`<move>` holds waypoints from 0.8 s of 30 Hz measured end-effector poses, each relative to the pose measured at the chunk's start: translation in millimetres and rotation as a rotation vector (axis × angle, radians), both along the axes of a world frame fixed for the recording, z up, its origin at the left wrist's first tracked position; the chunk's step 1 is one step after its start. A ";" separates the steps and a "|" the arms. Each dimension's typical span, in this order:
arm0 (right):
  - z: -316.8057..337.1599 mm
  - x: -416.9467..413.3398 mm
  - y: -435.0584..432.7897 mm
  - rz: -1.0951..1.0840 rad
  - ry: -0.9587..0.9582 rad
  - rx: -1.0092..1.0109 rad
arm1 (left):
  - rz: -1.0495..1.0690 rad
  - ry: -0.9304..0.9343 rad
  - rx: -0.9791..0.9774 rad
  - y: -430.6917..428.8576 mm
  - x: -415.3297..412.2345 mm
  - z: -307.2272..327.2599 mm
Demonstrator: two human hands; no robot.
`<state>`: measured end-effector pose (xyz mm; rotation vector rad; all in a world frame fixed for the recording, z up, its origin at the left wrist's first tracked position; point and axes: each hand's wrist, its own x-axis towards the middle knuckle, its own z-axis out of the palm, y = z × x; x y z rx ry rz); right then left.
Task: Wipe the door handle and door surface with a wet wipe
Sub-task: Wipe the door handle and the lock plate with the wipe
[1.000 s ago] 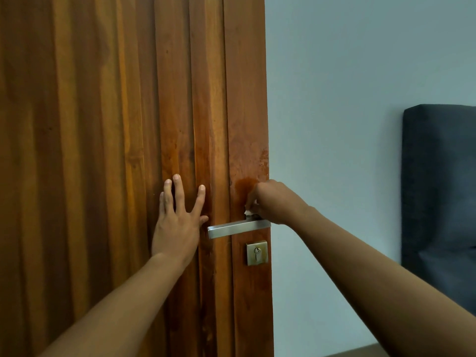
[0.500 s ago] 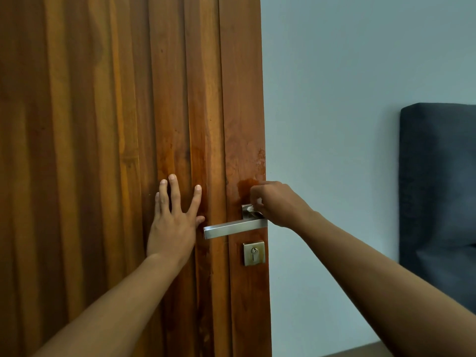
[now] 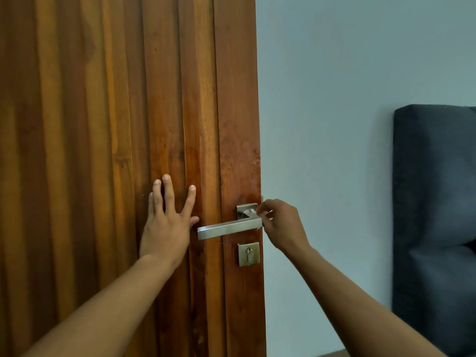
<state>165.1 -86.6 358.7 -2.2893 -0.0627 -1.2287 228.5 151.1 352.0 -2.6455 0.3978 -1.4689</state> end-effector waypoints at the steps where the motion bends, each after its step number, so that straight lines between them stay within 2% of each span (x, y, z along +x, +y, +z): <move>1: -6.5 1.5 2.1 -0.008 -0.032 0.029 | 0.005 -0.001 0.004 -0.4 -0.6 0.0; 5: -26.4 10.4 11.9 -0.059 -0.128 0.110 | 0.025 0.011 0.020 -1.4 -2.8 1.9; 13: -63.9 10.2 22.6 -0.059 -0.176 0.045 | 0.014 0.009 0.010 -1.6 -3.8 1.5; 20: -72.0 17.1 59.3 -0.034 -0.198 0.271 | 0.026 0.030 0.021 -2.7 -3.5 1.6; 24: -72.5 17.8 67.9 -0.052 -0.206 0.258 | 0.011 0.025 0.035 -1.7 -2.1 0.7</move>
